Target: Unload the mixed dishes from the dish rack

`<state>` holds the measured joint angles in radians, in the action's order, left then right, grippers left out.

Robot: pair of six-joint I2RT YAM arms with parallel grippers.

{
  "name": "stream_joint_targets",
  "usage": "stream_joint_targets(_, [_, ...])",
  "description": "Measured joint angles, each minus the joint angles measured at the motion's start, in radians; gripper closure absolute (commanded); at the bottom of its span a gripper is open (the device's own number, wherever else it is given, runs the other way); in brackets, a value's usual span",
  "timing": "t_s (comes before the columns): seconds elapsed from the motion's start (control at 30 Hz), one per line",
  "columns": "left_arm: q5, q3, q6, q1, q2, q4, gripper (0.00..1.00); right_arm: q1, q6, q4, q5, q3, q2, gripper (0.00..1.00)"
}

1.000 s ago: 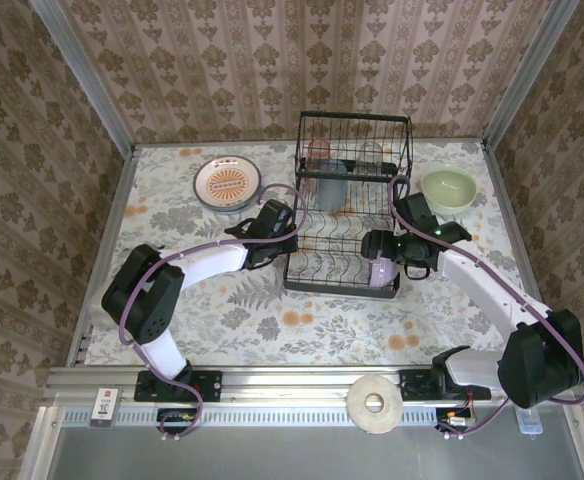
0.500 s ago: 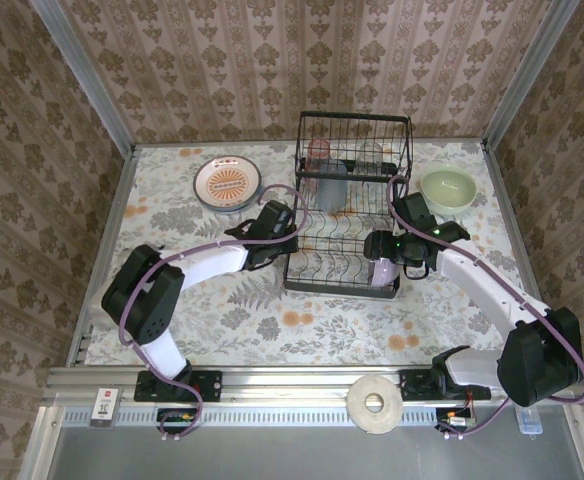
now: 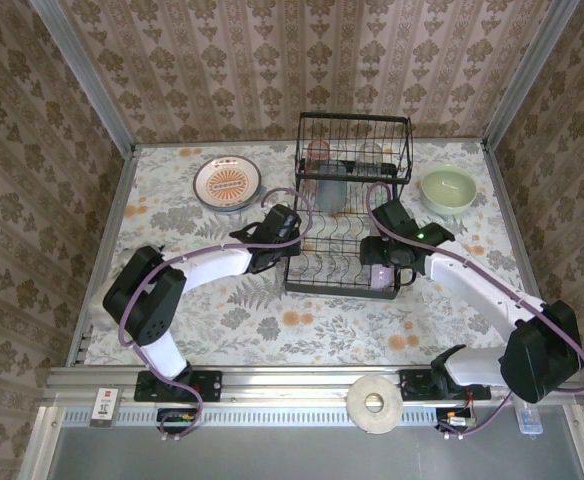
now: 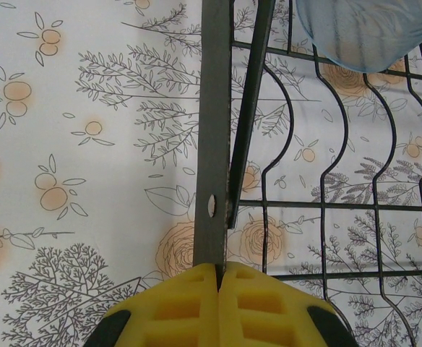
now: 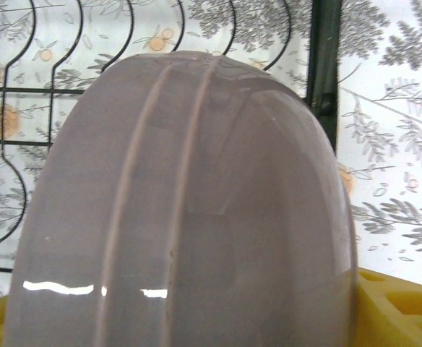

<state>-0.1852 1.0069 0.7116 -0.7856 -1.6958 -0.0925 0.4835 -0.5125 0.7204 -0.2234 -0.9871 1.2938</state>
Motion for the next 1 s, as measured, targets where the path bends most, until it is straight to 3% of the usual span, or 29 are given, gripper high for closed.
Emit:
stream_joint_targets(0.4, [-0.010,0.010,0.000,-0.006,-0.004,-0.019,1.00,0.086,-0.018,0.040,-0.171,-0.015,0.005,1.00])
stream_joint_targets(0.8, [-0.010,0.014,0.000,-0.011,-0.005,-0.027,1.00,0.121,-0.021,0.048,-0.253,-0.029,0.005,1.00])
stream_joint_targets(1.0, [-0.006,0.014,-0.001,-0.011,-0.005,-0.026,0.95,0.121,-0.023,0.050,-0.253,-0.032,0.005,0.66])
